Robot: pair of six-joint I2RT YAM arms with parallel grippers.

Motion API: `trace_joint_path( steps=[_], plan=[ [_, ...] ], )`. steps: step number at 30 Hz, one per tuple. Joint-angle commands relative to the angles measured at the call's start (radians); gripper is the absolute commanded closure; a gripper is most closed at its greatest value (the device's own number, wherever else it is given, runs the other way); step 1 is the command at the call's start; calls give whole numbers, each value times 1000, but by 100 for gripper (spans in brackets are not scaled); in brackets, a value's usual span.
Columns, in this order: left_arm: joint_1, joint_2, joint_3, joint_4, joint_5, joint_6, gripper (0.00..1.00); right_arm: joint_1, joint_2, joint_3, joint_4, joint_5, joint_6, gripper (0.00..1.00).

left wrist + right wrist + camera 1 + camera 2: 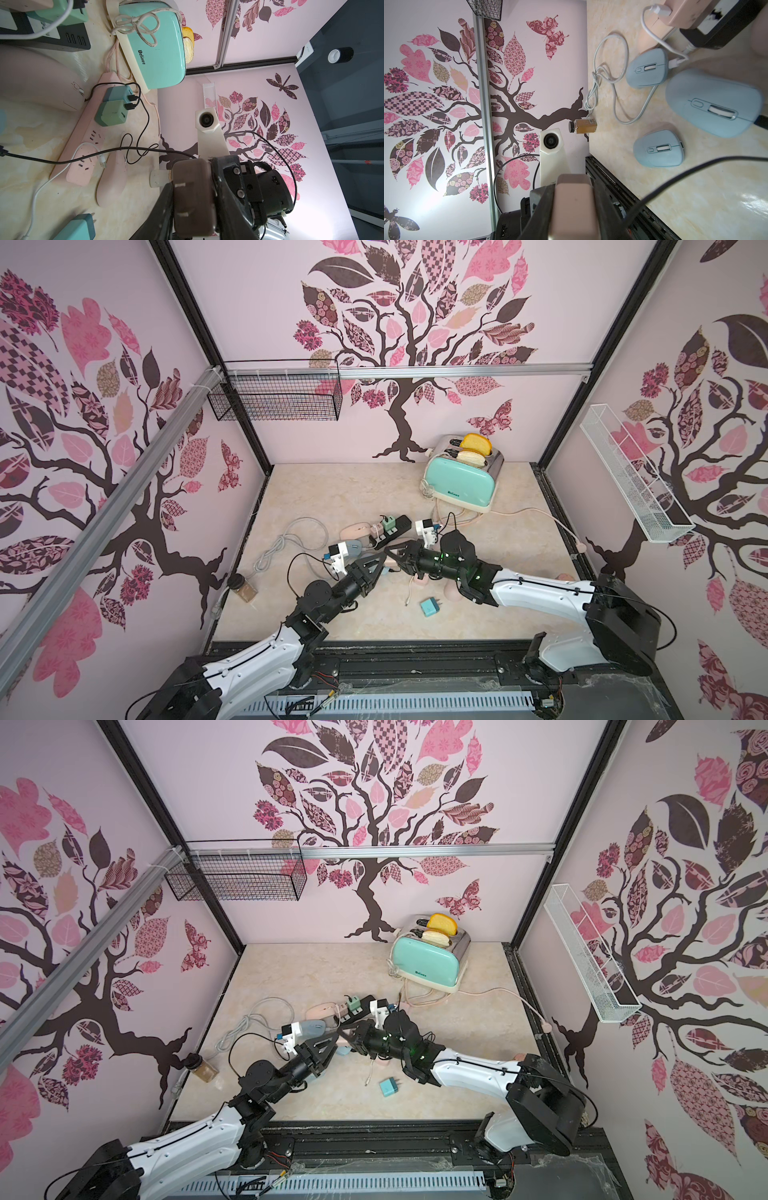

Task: Unplug the wireless mouse
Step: Remove the plug from the socket, then remove the power cord from the plug.

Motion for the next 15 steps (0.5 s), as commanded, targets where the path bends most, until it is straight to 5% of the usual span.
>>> trace_joint_path(
  steps=[1,7,12,15],
  plan=[
    [-1,-23,-11,-40,-18,65,100,0,-8,19,-8,24,15,68],
    [-1,-70,-1,-115,-51,79,100,0,-28,16,-34,38,-3,39],
    [-1,-166,1,-238,-108,101,100,0,-64,-7,-81,82,-1,37],
    [-1,-223,-5,-278,-145,108,100,3,-81,-36,-89,118,32,48]
  ],
)
